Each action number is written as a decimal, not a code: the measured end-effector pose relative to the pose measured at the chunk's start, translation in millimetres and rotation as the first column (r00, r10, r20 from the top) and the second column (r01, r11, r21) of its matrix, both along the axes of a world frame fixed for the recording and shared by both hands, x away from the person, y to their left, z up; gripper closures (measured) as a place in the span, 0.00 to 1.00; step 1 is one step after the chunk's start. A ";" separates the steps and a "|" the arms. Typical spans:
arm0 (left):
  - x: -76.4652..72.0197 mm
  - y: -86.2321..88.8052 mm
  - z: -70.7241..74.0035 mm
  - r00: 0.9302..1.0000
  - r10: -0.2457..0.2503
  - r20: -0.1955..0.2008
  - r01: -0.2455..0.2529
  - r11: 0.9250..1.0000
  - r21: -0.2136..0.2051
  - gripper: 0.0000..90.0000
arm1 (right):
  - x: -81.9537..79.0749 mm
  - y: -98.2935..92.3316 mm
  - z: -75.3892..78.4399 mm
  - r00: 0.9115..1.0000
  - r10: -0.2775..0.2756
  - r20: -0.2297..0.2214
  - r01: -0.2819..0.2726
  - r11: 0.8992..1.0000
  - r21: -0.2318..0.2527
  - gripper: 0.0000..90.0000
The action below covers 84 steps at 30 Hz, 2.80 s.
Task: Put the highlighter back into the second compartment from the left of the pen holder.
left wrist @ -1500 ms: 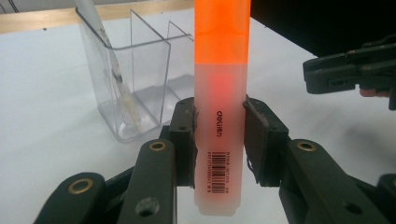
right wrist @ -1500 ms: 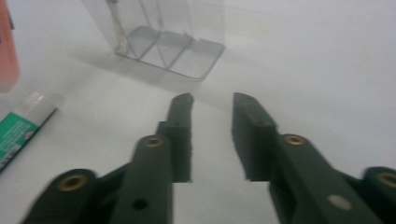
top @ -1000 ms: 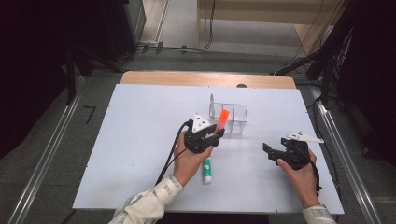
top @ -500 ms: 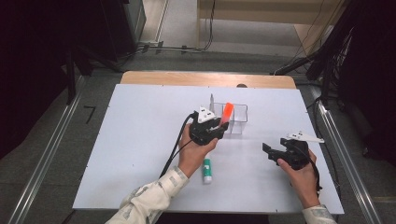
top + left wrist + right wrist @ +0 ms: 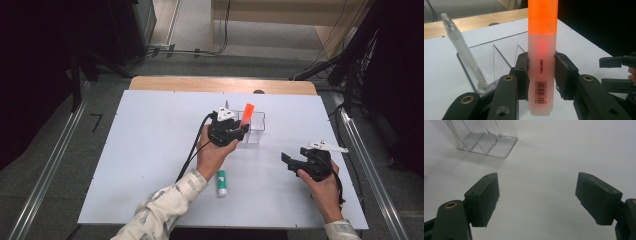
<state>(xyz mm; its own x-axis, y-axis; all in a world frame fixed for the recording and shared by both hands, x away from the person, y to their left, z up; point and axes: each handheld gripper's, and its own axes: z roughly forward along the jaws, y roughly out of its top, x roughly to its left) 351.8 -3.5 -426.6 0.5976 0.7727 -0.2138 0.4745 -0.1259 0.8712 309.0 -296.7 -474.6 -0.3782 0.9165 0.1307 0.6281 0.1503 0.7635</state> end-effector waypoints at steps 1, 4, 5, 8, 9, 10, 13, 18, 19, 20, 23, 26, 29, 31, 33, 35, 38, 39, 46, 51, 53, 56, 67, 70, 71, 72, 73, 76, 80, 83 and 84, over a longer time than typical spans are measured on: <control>0.9 -2.1 0.4 1.000 -0.002 -0.001 0.002 1.000 0.000 0.74 | 0.0 0.0 0.1 1.000 -0.001 0.000 0.001 1.000 0.001 0.20; 3.6 -8.9 1.3 1.000 -0.011 0.001 0.011 1.000 0.004 0.74 | 0.0 -0.6 0.4 1.000 -0.001 0.002 0.001 1.000 0.005 0.20; 4.6 -11.1 1.6 1.000 -0.015 -0.001 0.015 1.000 0.005 0.74 | 0.0 -0.8 0.5 1.000 0.000 0.002 0.000 1.000 0.005 0.20; 8.2 -16.6 2.2 1.000 -0.020 -0.003 0.020 1.000 0.006 0.74 | -0.3 -1.3 1.0 1.000 0.001 0.005 -0.001 1.000 0.006 0.20; 9.6 -18.3 2.5 1.000 -0.020 -0.003 0.020 1.000 0.005 0.74 | -0.5 -1.4 1.3 1.000 0.001 0.005 -0.001 1.000 0.008 0.20; 10.9 -19.9 2.6 1.000 -0.021 -0.003 0.021 1.000 0.004 0.74 | -0.6 -1.6 1.4 1.000 0.001 0.005 -0.001 1.000 0.009 0.20; 14.2 -23.8 3.6 1.000 -0.025 -0.004 0.025 1.000 0.002 0.74 | -1.1 -2.5 1.9 1.000 -0.001 0.004 0.001 1.000 0.010 0.20; 19.0 -27.8 6.0 1.000 -0.028 -0.001 0.028 1.000 0.004 0.74 | -1.0 -4.1 2.3 1.000 -0.003 0.006 0.003 1.000 0.017 0.20; 20.0 -28.2 6.7 1.000 -0.026 -0.001 0.026 1.000 0.003 0.74 | -1.1 -4.4 2.5 1.000 -0.003 0.008 0.002 1.000 0.017 0.20; 21.0 -28.7 7.3 1.000 -0.023 -0.002 0.023 1.000 -0.002 0.74 | -1.2 -4.5 2.8 1.000 -0.003 0.008 0.003 1.000 0.019 0.20; 24.0 -29.9 9.8 1.000 -0.024 -0.001 0.024 1.000 -0.006 0.74 | -1.5 -5.0 3.1 1.000 -0.005 0.008 0.005 1.000 0.022 0.20; 26.5 -32.3 12.5 1.000 -0.024 0.004 0.024 1.000 -0.001 0.74 | -1.7 -5.3 3.1 1.000 -0.005 0.007 0.005 1.000 0.024 0.20; 29.1 -33.6 15.0 1.000 -0.024 0.008 0.024 1.000 -0.003 0.74 | -2.0 -5.8 3.6 1.000 -0.008 0.008 0.007 1.000 0.028 0.20; 30.6 -33.7 16.2 1.000 -0.020 0.011 0.020 1.000 -0.004 0.74 | -2.1 -6.2 3.5 1.000 -0.008 0.008 0.007 1.000 0.028 0.20; 31.7 -33.2 17.1 1.000 -0.014 0.014 0.014 1.000 -0.005 0.74 | -2.1 -6.6 3.3 1.000 -0.008 0.007 0.008 1.000 0.028 0.20; 33.0 -32.1 17.8 1.000 -0.007 0.017 0.007 1.000 -0.003 0.74 | -2.1 -6.8 3.3 1.000 -0.008 0.008 0.008 1.000 0.030 0.20; 35.1 -30.1 17.9 1.000 0.004 0.021 -0.004 1.000 0.002 0.74 | -2.4 -6.9 3.6 1.000 -0.008 0.008 0.007 0.999 0.031 0.20; 35.8 -29.4 17.6 1.000 0.008 0.021 -0.008 1.000 0.003 0.74 | -2.4 -6.8 3.7 1.000 -0.008 0.008 0.007 0.999 0.032 0.20; 39.6 -25.6 16.7 0.999 0.031 0.033 -0.031 0.999 0.012 0.74 | -2.6 -6.5 3.7 1.000 -0.007 0.007 0.007 0.999 0.031 0.20; 43.3 -23.5 14.1 0.998 0.047 0.032 -0.047 0.999 0.023 0.74 | -3.0 -7.0 4.1 1.000 -0.005 0.008 0.005 0.999 0.032 0.20; 43.8 -23.4 13.4 0.998 0.049 0.036 -0.050 0.998 0.029 0.74 | -2.9 -7.2 3.9 1.000 -0.006 0.006 0.006 0.999 0.033 0.20; 44.0 -23.6 12.2 0.998 0.052 0.040 -0.054 0.998 0.044 0.74 | -2.8 -7.2 3.7 1.000 -0.006 0.006 0.006 0.999 0.033 0.20; 43.9 -18.3 3.1 0.997 0.071 0.039 -0.073 0.995 0.069 0.74 | -2.9 -6.4 3.5 1.000 -0.004 0.004 0.003 1.000 0.031 0.20; 43.5 -17.3 0.4 0.997 0.071 0.033 -0.074 0.995 0.067 0.74 | -2.7 -6.2 3.0 1.000 -0.004 0.002 0.004 1.000 0.029 0.20; 43.0 -17.3 0.1 0.997 0.067 0.033 -0.069 0.995 0.075 0.74 | -2.6 -6.0 2.9 1.000 -0.004 0.001 0.004 1.000 0.029 0.20; 42.4 -17.7 -0.1 0.997 0.065 0.035 -0.067 0.994 0.084 0.74 | -2.6 -5.9 2.8 1.000 -0.003 0.001 0.003 1.000 0.029 0.20; 41.7 -18.5 -0.6 0.997 0.064 0.036 -0.066 0.994 0.087 0.74 | -2.6 -5.8 2.9 1.000 -0.003 0.001 0.003 1.000 0.029 0.20; 39.5 -19.1 -2.4 0.997 0.062 0.036 -0.065 0.993 0.094 0.74 | -2.6 -5.8 2.8 1.000 -0.003 0.001 0.003 1.000 0.028 0.20; 36.2 -16.8 -5.4 0.998 0.060 0.032 -0.063 0.993 0.103 0.73 | -2.2 -5.9 2.1 1.000 -0.002 0.000 0.002 1.000 0.030 0.20; 34.2 -15.3 -7.5 0.998 0.061 0.032 -0.064 0.993 0.097 0.73 | -2.3 -5.1 1.9 1.000 -0.001 -0.003 0.001 1.000 0.028 0.20; 33.3 -15.0 -7.4 0.998 0.060 0.035 -0.063 0.993 0.101 0.73 | -2.3 -4.7 1.9 1.000 0.000 -0.004 0.001 1.000 0.028 0.20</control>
